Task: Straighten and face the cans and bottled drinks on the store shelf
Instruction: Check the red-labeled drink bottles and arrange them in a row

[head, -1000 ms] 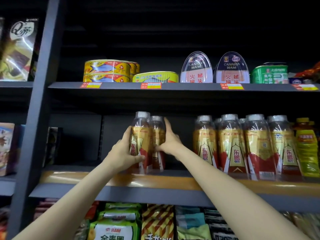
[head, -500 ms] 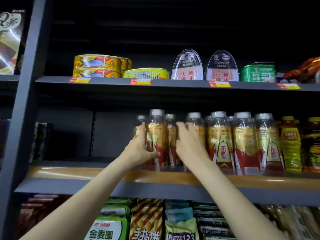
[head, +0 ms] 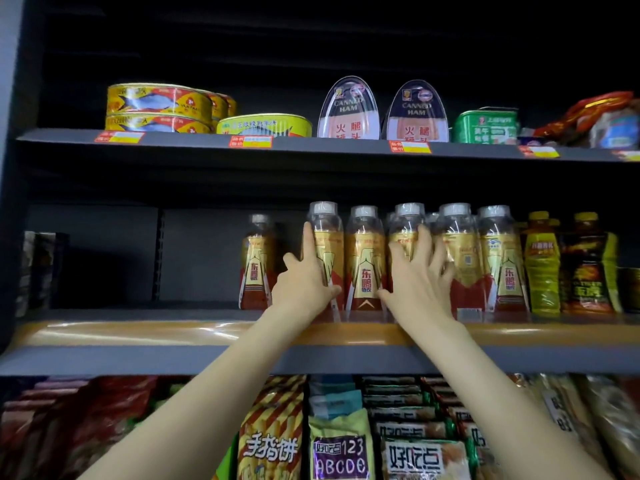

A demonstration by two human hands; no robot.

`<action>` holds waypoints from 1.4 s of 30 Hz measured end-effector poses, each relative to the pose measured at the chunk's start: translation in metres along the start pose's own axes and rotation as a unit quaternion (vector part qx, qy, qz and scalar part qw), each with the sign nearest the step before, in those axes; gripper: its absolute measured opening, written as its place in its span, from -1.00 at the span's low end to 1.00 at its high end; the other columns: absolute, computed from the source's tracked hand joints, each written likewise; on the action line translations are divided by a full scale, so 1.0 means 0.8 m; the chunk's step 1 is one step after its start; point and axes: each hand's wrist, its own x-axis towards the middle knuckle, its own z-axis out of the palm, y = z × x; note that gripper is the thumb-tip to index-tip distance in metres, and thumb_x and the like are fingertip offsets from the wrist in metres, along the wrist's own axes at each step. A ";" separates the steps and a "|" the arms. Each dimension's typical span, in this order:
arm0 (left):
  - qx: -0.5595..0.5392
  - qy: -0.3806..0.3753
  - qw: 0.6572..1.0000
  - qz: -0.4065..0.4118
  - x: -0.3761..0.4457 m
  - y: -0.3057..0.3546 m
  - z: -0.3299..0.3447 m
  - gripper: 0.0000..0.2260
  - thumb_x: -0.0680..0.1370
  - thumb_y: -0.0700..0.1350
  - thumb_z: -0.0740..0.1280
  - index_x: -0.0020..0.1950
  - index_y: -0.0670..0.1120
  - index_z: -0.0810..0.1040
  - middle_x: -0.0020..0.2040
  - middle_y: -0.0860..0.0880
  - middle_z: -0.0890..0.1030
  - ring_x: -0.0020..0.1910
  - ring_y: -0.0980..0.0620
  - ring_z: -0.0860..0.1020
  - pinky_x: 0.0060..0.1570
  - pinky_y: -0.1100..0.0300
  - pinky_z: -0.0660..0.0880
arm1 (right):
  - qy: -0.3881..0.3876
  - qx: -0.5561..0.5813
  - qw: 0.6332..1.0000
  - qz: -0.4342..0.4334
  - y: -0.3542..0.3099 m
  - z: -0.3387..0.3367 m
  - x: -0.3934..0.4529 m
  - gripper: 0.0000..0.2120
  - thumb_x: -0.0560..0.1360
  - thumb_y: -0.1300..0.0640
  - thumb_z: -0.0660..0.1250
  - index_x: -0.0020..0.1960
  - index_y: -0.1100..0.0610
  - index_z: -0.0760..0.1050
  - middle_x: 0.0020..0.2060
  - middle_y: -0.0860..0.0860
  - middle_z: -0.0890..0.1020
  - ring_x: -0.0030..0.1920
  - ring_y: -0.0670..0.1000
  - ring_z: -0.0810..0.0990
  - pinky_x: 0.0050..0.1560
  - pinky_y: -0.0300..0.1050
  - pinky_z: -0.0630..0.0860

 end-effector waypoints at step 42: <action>-0.066 -0.068 0.983 -0.160 0.139 -0.150 -0.036 0.02 0.42 -0.16 0.46 0.50 -0.02 -0.34 0.35 -0.23 0.38 0.26 -0.19 0.44 0.19 -0.07 0.46 | 0.057 -0.145 0.932 -0.327 -0.081 0.027 0.082 -0.35 0.52 -0.17 0.24 0.52 -0.01 0.11 0.54 0.15 0.03 0.53 0.19 -0.17 0.31 0.28 -0.46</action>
